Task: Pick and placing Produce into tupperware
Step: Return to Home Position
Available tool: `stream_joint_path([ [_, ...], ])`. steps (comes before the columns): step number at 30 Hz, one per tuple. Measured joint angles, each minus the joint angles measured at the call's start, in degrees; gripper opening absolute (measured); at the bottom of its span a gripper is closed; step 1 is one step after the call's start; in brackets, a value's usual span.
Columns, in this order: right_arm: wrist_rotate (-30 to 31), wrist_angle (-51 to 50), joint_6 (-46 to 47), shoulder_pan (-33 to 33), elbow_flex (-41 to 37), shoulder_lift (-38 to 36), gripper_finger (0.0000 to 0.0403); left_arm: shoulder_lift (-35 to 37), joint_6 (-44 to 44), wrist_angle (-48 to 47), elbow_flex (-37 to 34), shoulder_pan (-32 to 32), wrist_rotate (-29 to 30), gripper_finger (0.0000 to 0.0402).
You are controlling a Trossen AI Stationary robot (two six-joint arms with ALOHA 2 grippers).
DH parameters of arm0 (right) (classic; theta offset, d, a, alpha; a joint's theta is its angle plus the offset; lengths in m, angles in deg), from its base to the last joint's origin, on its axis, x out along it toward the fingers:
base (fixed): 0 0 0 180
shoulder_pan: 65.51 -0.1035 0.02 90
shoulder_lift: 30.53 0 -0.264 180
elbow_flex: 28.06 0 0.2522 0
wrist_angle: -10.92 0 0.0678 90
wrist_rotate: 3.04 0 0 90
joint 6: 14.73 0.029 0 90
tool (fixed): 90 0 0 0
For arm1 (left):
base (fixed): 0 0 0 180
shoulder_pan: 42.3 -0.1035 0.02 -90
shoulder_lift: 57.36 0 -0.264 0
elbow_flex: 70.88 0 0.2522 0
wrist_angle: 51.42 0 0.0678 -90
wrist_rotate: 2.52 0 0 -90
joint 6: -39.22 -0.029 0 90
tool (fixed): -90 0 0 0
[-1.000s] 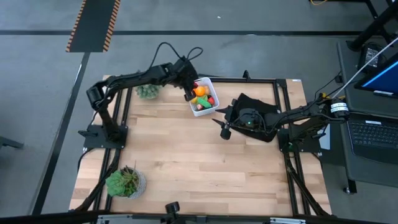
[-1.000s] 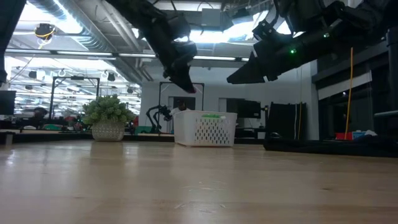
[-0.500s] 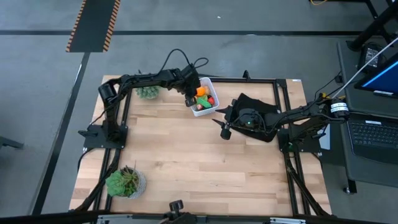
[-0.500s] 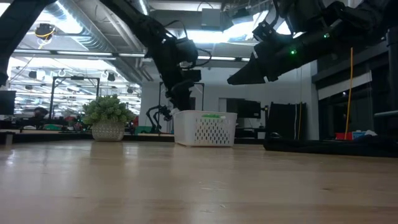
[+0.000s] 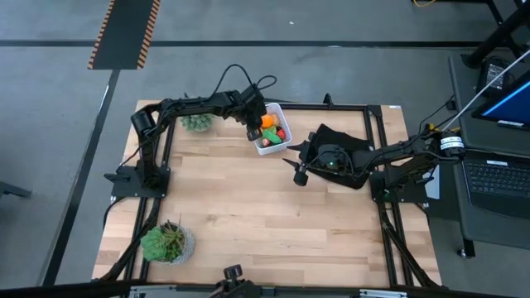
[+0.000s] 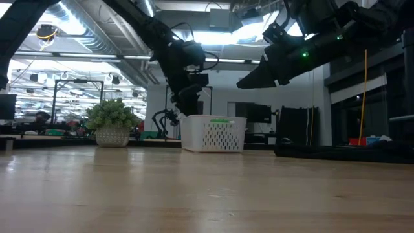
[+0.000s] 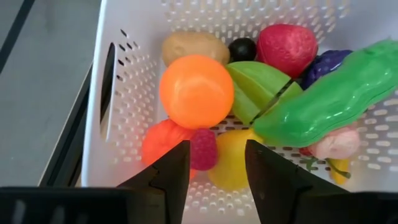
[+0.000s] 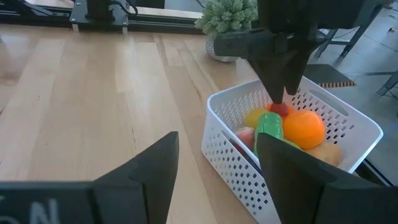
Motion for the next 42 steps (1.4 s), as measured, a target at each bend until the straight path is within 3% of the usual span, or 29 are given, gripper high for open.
stream_joint_path([
  [5,0.0,0.0,0.0,0.0,0.0,0.0,0.0218,0.6,-0.6,-0.3,-0.1,0.0,-0.9,0.0150],
  [11,0.0,-2.2,0.7,0.0,0.0,-0.8,0.0218,6.9,-2.4,2.0,-1.5,0.6,-14.4,0.0148],
  [15,0.0,-4.5,1.6,0.0,0.0,-2.7,0.0218,15.4,0.0,10.2,-10.1,1.0,-20.2,0.0142],
  [23,-0.7,-4.5,1.6,-0.2,0.0,-3.2,0.0218,38.3,6.8,33.4,-38.3,5.4,-18.6,0.0129],
  [35,-1.7,-3.9,2.6,-0.3,0.0,-3.1,0.0218,82.1,13.4,34.9,-58.3,1.2,-17.2,0.0105],
  [42,-1.9,-3.9,2.6,-0.2,0.0,-3.1,0.0218,93.9,17.2,38.5,-70.8,4.9,-12.1,0.0090],
])
